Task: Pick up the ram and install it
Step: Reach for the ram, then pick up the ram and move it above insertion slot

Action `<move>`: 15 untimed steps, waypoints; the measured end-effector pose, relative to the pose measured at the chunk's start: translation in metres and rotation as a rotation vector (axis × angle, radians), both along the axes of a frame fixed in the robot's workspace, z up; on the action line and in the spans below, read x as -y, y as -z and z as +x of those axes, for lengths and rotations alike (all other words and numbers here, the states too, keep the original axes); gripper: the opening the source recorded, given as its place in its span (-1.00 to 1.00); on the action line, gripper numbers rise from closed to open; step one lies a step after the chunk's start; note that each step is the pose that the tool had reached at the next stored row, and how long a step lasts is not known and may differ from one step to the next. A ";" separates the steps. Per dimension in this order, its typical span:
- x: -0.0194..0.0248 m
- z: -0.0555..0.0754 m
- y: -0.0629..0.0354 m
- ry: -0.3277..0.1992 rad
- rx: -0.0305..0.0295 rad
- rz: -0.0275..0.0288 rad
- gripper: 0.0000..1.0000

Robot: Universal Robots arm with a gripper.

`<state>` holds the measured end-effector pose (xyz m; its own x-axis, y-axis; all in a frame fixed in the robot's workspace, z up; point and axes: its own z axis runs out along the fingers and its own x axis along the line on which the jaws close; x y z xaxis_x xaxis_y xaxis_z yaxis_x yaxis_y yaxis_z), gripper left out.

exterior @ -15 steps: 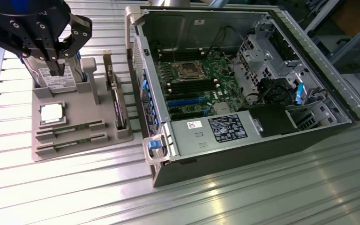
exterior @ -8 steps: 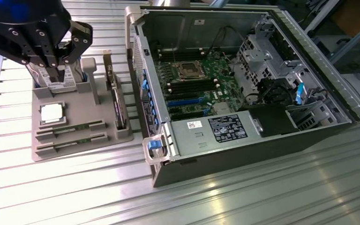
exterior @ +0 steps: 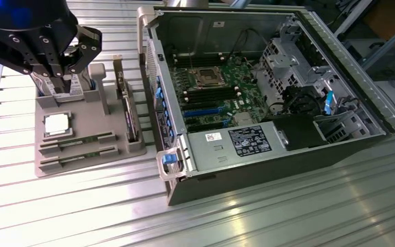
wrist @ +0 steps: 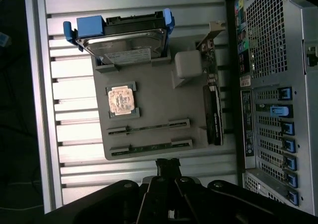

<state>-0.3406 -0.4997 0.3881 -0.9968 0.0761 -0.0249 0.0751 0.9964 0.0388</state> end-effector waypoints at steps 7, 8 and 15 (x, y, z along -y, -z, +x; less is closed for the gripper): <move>0.0000 0.000 0.0000 -0.010 0.0000 0.0000 -0.80; 0.0000 0.000 0.0000 -0.016 0.0000 0.0000 -0.80; 0.0000 0.000 0.0000 -0.086 0.0000 0.0000 -0.80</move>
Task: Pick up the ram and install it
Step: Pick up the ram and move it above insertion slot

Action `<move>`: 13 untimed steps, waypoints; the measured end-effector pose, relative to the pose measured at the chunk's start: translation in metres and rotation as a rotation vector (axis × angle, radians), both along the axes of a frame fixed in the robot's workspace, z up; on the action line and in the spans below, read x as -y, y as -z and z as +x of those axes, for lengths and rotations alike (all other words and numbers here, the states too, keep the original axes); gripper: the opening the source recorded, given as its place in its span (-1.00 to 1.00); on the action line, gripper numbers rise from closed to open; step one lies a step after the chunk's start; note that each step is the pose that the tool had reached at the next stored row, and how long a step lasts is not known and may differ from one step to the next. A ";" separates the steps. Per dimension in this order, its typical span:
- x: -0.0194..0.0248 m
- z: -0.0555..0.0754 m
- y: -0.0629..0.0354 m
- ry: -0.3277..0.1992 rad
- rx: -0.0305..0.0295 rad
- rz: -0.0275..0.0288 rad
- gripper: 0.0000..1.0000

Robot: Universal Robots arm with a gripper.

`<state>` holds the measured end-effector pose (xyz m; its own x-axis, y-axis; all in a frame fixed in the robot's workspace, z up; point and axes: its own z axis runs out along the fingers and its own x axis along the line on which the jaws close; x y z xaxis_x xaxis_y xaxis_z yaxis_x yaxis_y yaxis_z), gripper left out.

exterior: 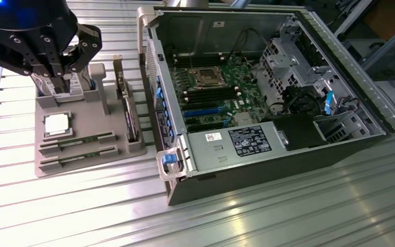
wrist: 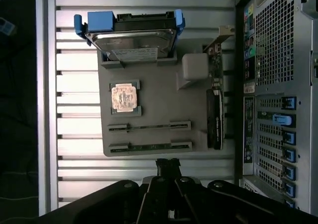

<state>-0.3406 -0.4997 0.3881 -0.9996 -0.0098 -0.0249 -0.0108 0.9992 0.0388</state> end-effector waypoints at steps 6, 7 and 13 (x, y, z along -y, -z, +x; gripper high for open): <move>0.0000 0.000 0.0000 -0.096 0.0000 0.0001 -0.80; 0.0000 0.000 0.0000 -0.110 0.0000 0.0001 -0.80; 0.0000 0.000 0.0000 -0.190 0.0000 0.0000 -0.80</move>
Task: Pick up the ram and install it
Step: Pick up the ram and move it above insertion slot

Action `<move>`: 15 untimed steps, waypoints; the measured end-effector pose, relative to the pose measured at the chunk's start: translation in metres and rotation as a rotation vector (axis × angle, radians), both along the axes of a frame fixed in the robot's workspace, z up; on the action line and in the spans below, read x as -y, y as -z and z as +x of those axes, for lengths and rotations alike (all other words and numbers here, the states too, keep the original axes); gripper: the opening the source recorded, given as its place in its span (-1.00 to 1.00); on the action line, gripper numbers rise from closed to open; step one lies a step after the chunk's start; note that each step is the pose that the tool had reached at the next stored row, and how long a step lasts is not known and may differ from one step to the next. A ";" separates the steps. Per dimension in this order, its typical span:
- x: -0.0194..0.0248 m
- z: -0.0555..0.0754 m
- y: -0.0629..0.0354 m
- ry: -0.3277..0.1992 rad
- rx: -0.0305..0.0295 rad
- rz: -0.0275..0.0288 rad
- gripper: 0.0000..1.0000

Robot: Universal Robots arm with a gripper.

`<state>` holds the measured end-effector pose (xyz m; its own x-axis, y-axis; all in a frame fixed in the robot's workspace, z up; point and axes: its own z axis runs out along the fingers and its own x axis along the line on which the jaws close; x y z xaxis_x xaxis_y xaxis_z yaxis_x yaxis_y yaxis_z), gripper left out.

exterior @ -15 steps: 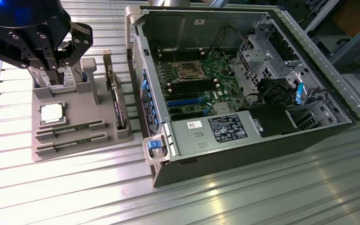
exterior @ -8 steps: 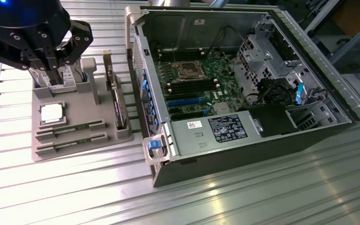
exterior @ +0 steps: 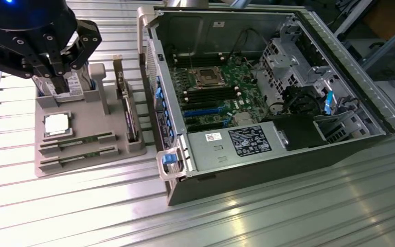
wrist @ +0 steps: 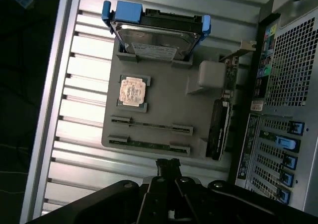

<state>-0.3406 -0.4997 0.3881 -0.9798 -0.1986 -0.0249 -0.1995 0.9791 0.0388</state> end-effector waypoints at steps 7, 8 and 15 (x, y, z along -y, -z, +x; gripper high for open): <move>0.0000 0.000 0.0000 -0.091 0.0000 0.0000 -0.80; 0.0000 0.000 0.0000 -0.105 0.0000 0.0000 -0.80; 0.0000 0.000 0.0000 -0.159 -0.0001 0.0000 -0.80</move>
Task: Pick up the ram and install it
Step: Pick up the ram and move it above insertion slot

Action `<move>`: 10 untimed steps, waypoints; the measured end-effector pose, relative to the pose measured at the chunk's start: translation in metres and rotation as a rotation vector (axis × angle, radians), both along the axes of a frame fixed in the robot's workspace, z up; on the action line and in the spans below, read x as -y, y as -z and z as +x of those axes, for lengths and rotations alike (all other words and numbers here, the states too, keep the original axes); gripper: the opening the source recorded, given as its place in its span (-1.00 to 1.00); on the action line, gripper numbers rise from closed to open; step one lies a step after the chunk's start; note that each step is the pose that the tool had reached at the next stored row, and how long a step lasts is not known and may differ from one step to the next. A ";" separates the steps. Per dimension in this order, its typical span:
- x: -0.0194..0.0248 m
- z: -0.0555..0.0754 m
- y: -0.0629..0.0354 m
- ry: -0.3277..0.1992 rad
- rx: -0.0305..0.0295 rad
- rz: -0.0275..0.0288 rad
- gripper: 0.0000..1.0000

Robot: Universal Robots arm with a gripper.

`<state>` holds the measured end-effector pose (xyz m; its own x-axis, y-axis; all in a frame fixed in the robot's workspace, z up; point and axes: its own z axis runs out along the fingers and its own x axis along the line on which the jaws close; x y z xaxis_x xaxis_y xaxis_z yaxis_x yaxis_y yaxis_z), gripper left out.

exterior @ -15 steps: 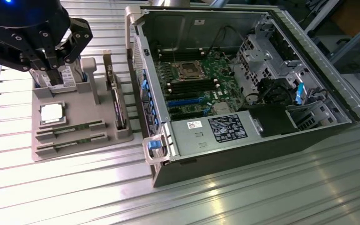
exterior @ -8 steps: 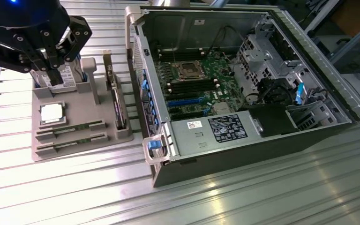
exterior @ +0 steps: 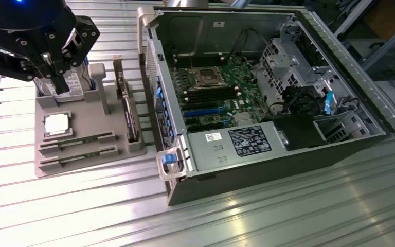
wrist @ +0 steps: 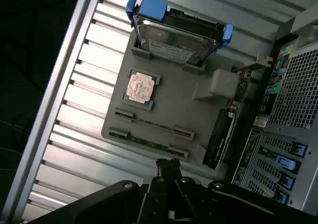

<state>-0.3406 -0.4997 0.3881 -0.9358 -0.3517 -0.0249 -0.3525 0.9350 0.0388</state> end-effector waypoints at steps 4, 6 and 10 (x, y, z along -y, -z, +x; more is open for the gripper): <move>0.0000 0.000 0.0000 -0.033 0.0001 0.0000 -0.80; 0.0000 0.000 0.0000 -0.050 0.0000 0.0000 -0.80; 0.0000 0.000 0.0000 -0.088 0.0000 0.0001 -0.80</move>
